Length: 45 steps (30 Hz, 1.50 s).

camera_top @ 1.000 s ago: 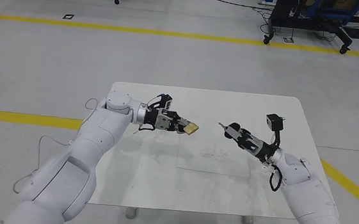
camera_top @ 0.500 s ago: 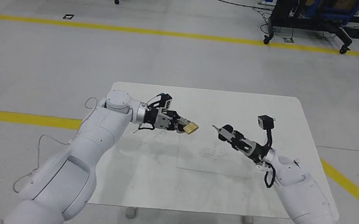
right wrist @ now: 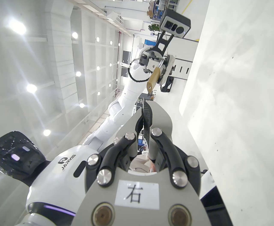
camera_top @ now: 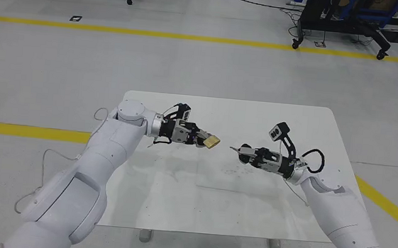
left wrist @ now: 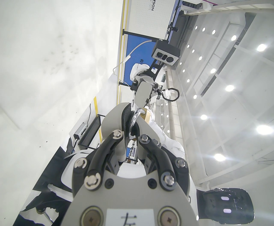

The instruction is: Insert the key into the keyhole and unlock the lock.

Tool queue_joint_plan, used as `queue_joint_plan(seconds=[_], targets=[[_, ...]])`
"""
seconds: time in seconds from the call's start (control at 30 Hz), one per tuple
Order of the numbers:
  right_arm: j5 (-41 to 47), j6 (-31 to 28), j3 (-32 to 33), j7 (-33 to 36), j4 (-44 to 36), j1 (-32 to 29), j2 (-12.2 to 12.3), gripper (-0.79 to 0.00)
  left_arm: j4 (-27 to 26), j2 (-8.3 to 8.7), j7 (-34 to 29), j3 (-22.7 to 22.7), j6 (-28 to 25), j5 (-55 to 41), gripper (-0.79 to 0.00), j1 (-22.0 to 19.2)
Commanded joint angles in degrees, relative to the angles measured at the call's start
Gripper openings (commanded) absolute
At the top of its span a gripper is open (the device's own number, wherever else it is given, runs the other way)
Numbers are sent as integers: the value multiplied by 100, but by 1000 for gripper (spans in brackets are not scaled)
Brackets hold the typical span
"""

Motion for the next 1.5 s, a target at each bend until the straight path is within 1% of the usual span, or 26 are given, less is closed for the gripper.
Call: queue_joint_plan(seconds=[0.0, 0.33, 0.37, 0.43, 0.5, 0.6, 0.73, 0.93, 1.07, 1.27, 1.47], targets=[[13, 9, -2, 8, -5, 0, -1, -785, 0, 0, 0, 0, 0, 0, -785, 0], [13, 9, -2, 8, -5, 0, -1, -785, 0, 0, 0, 0, 0, 0, -785, 0], [-39, 7, -4, -40, -33, 2, -1, -785, 0, 0, 0, 0, 0, 0, -785, 0], [-536, 121, -51, -347, -315, -35, 10, -785, -15, 1, 46, -6, 4, -8, -785, 20], [-1030, 343, -43, -827, -692, -173, 32, -785, -189, 24, 228, -41, 51, 6, -785, 103], [-1257, 809, 60, -1200, -1147, -406, 70, -785, -392, 88, 368, -105, 67, 78, -785, 176], [-1281, 1260, 177, -1498, -1632, -694, 99, -785, -649, 173, 553, -189, 73, 187, -785, 286], [-1362, 1606, 359, -2165, -2072, -1091, 119, -785, -1046, 287, 860, -280, 48, 442, -785, 448], [-1347, 1800, 368, -2421, -2198, -1193, 108, -785, -1283, 349, 984, -326, 103, 590, -785, 557], [-1357, 1975, 266, -2666, -2210, -1103, 66, -785, -1591, 424, 1145, -364, 155, 833, -785, 688], [-1455, 2187, 174, -2925, -2229, -1025, 29, -785, -1829, 491, 1166, -444, 259, 908, -785, 804]])
